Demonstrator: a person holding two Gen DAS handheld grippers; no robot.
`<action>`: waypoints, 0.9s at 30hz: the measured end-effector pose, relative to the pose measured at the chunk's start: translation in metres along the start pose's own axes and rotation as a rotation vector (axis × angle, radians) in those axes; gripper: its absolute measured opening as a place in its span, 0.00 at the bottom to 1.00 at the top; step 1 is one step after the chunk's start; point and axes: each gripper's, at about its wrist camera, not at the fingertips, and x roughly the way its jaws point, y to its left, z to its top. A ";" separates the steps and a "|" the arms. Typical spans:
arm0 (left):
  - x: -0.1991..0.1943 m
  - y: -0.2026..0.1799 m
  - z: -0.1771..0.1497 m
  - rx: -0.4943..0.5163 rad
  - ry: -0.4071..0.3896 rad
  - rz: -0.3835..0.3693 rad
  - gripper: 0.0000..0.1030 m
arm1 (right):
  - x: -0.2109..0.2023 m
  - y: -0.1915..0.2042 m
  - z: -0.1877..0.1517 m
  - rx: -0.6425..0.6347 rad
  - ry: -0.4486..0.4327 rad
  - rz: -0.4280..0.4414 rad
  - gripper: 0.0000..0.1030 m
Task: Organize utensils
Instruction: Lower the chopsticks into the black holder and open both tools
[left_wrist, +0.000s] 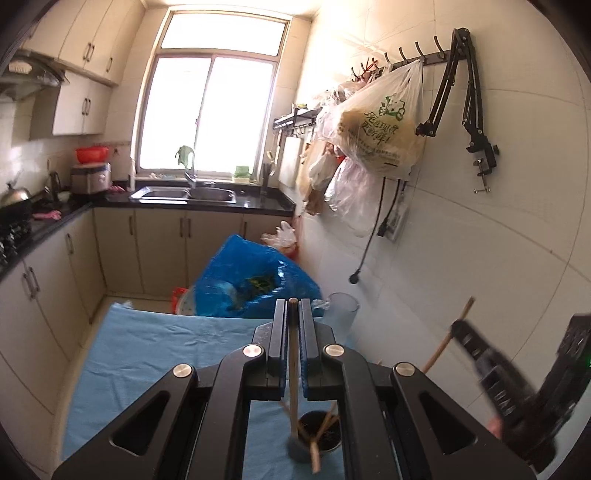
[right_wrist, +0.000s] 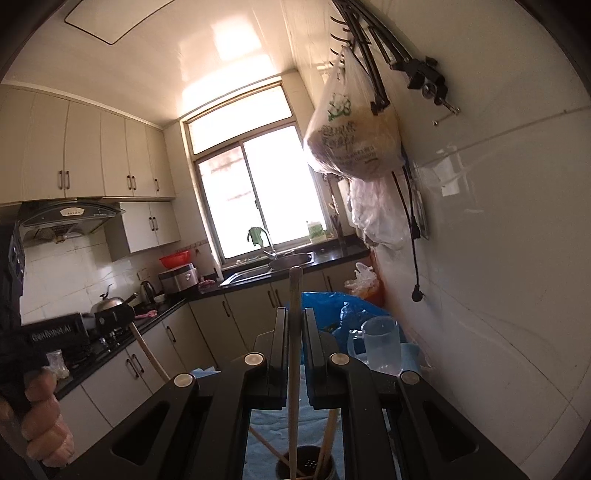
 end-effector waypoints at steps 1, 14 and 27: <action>0.007 -0.003 0.001 -0.005 0.005 -0.010 0.05 | 0.005 -0.003 -0.002 -0.001 0.003 -0.008 0.07; 0.068 -0.004 -0.043 -0.009 0.120 -0.035 0.05 | 0.055 -0.028 -0.032 0.027 0.092 -0.035 0.07; 0.087 0.010 -0.077 -0.021 0.221 -0.036 0.05 | 0.073 -0.028 -0.070 0.017 0.204 -0.040 0.08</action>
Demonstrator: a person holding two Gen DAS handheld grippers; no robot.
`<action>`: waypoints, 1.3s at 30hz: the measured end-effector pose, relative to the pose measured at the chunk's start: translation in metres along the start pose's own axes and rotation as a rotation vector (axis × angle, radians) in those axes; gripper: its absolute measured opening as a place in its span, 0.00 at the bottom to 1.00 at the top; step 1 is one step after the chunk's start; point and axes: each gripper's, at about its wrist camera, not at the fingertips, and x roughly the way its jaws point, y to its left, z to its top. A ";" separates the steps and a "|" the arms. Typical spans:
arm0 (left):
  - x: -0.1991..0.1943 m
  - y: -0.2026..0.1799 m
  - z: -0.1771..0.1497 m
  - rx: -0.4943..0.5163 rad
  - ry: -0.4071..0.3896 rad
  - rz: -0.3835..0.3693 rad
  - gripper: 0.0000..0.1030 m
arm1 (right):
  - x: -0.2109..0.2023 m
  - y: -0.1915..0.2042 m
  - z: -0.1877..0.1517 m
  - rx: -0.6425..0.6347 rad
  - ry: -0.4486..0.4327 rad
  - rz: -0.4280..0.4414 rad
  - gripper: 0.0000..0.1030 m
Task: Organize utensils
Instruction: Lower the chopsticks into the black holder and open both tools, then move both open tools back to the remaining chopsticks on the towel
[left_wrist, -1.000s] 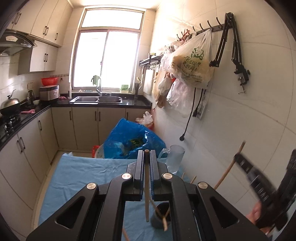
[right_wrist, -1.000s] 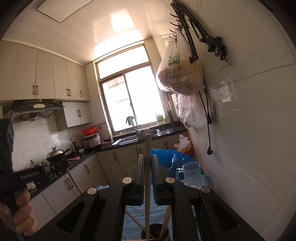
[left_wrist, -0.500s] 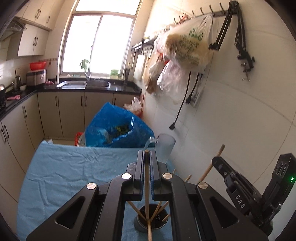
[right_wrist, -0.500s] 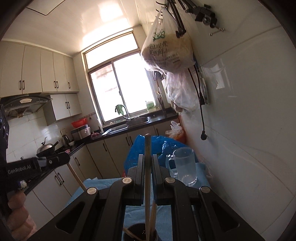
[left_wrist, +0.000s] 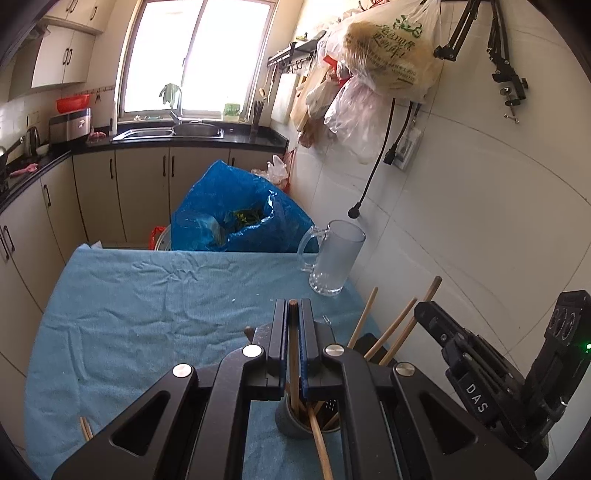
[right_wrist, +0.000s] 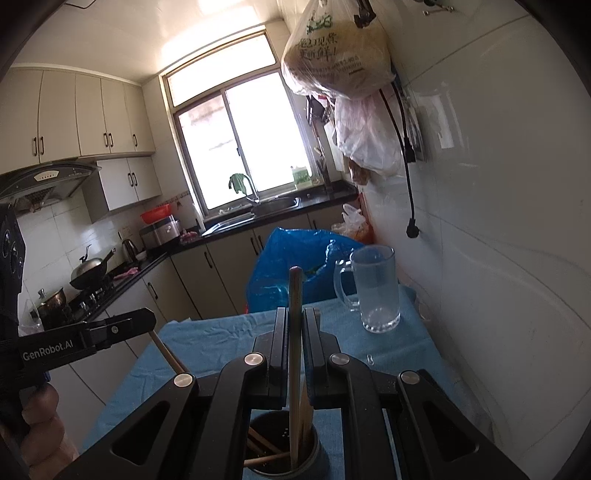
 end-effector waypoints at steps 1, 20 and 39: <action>0.001 0.001 -0.001 -0.001 0.004 0.002 0.05 | 0.002 0.000 -0.001 -0.001 0.006 0.000 0.08; -0.073 0.027 -0.012 -0.049 -0.086 0.005 0.26 | -0.059 -0.004 0.004 0.049 -0.034 0.057 0.20; -0.102 0.197 -0.176 -0.348 0.182 0.257 0.28 | -0.051 0.097 -0.138 -0.194 0.354 0.264 0.29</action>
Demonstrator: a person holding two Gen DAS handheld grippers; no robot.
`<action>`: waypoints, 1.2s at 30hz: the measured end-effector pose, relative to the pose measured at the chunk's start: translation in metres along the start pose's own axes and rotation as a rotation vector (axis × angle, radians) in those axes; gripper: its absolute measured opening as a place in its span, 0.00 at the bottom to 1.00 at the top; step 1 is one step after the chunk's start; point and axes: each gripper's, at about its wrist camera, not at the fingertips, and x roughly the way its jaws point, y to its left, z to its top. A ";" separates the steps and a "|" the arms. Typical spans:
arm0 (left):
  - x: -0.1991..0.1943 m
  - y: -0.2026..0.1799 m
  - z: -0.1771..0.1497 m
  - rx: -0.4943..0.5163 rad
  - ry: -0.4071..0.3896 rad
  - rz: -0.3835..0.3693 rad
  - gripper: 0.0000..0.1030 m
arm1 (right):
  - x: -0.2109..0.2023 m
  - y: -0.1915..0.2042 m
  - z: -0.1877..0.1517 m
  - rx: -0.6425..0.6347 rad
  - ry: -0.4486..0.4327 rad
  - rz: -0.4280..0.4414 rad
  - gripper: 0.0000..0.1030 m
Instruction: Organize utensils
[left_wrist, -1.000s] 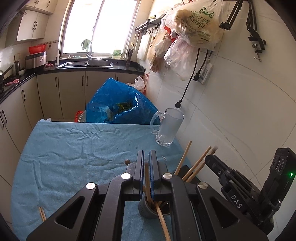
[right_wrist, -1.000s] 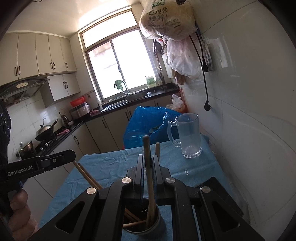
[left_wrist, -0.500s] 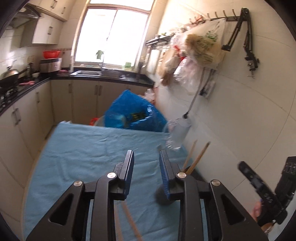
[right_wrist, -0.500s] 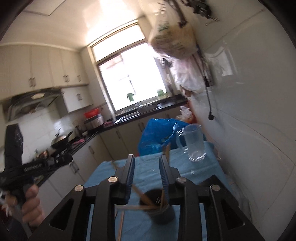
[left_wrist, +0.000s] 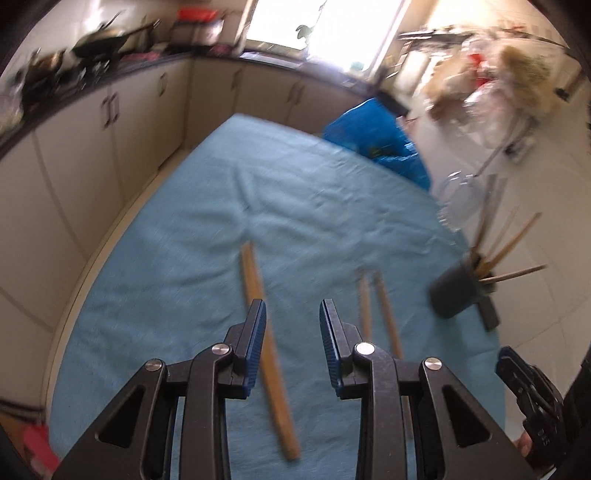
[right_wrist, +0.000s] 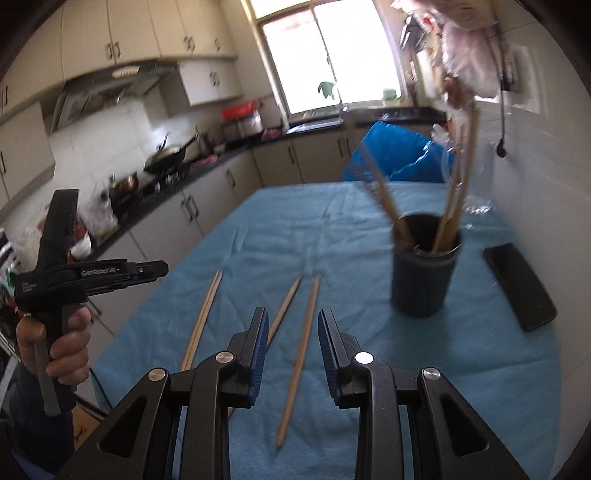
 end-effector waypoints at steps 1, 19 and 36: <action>0.005 0.007 -0.002 -0.013 0.015 0.008 0.28 | 0.003 0.004 -0.004 -0.009 0.006 -0.005 0.29; 0.109 0.029 0.027 -0.093 0.202 0.114 0.26 | 0.039 0.019 0.008 -0.015 0.125 -0.036 0.29; 0.105 0.038 0.037 -0.068 0.209 0.133 0.26 | 0.180 0.001 0.054 0.246 0.435 0.005 0.65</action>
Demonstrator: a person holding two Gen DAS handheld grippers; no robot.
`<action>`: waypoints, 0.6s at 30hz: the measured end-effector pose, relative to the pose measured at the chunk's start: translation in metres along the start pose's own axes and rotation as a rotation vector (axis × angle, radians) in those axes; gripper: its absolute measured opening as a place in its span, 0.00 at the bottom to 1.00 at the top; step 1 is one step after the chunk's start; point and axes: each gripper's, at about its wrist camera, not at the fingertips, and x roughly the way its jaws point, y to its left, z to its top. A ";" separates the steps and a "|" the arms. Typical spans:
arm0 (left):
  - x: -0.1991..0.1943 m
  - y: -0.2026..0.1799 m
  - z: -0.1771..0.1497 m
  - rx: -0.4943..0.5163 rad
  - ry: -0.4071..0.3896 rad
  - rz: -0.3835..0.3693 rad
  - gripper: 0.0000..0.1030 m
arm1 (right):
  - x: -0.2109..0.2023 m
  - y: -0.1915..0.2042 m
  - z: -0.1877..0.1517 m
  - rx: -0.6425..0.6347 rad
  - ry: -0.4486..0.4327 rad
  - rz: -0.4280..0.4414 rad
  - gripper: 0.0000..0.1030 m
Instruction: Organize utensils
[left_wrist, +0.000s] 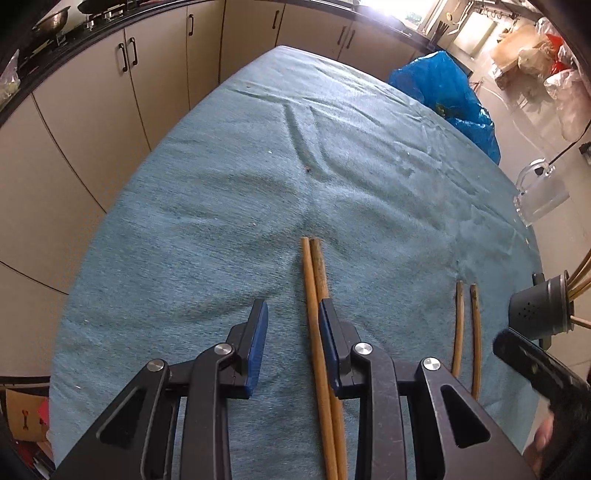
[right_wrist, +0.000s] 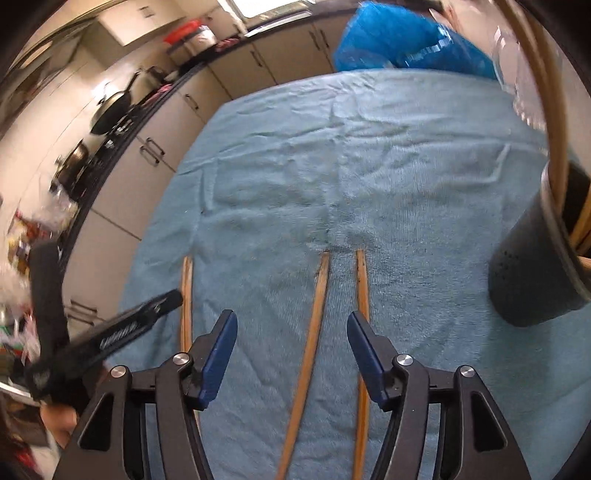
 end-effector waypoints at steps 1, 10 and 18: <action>-0.001 0.002 0.001 0.000 0.000 0.000 0.26 | 0.003 -0.002 0.003 0.012 0.011 0.004 0.65; -0.001 0.006 0.004 -0.012 0.011 0.003 0.27 | 0.025 -0.007 0.023 0.053 0.060 -0.021 0.57; -0.004 0.013 0.007 -0.028 0.020 0.003 0.35 | 0.048 -0.001 0.031 0.010 0.107 -0.095 0.38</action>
